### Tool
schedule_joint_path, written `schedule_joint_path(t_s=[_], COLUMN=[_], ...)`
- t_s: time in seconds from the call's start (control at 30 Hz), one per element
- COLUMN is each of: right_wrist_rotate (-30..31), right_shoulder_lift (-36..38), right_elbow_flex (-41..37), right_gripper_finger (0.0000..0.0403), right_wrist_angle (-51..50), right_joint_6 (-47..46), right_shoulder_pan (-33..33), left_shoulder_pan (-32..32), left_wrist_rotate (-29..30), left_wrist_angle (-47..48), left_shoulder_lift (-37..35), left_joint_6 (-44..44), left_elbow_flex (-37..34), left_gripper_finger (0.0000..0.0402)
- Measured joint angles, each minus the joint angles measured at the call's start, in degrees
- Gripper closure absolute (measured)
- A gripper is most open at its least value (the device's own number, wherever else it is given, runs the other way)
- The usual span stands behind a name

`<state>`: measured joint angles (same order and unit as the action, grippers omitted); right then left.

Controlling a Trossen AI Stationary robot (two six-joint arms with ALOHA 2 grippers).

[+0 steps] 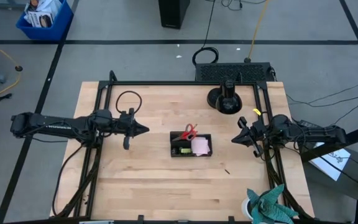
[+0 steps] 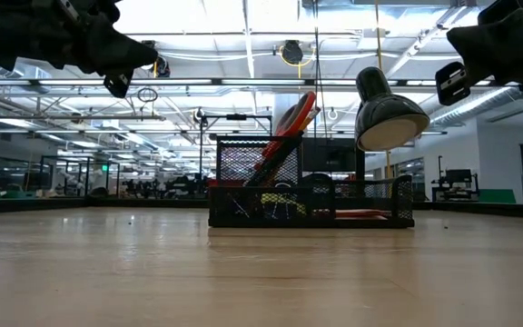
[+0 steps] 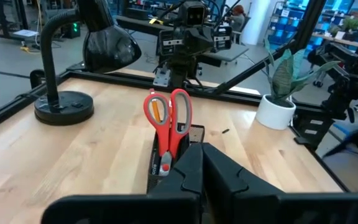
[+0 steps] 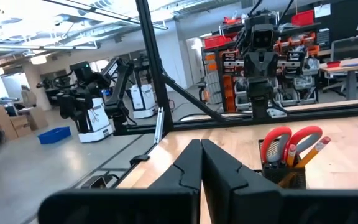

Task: Pick and place office supplies into organizer
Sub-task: Return to Home Position

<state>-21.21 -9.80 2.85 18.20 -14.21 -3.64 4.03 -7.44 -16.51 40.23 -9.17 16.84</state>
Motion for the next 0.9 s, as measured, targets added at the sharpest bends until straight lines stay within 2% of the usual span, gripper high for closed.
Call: schedule_joint_path(t_s=[0.4,0.9], right_wrist_rotate=[0.04,0.07], right_shoulder_lift=[0.0,0.0], right_elbow_flex=[-0.09,-0.11], right_gripper_finger=[0.0403,0.0403], right_wrist_angle=[0.0,-0.02], right_joint_6=[0.08,0.1], right_shoulder_pan=[0.0,0.0], left_shoulder_pan=[0.0,0.0], left_wrist_rotate=[0.02,0.07], left_wrist_angle=[0.0,0.0], left_shoulder_lift=[0.0,0.0], left_joint_6=[-0.02,-0.06], left_elbow_flex=[0.0,0.02], left_gripper_finger=[0.0357,0.0355])
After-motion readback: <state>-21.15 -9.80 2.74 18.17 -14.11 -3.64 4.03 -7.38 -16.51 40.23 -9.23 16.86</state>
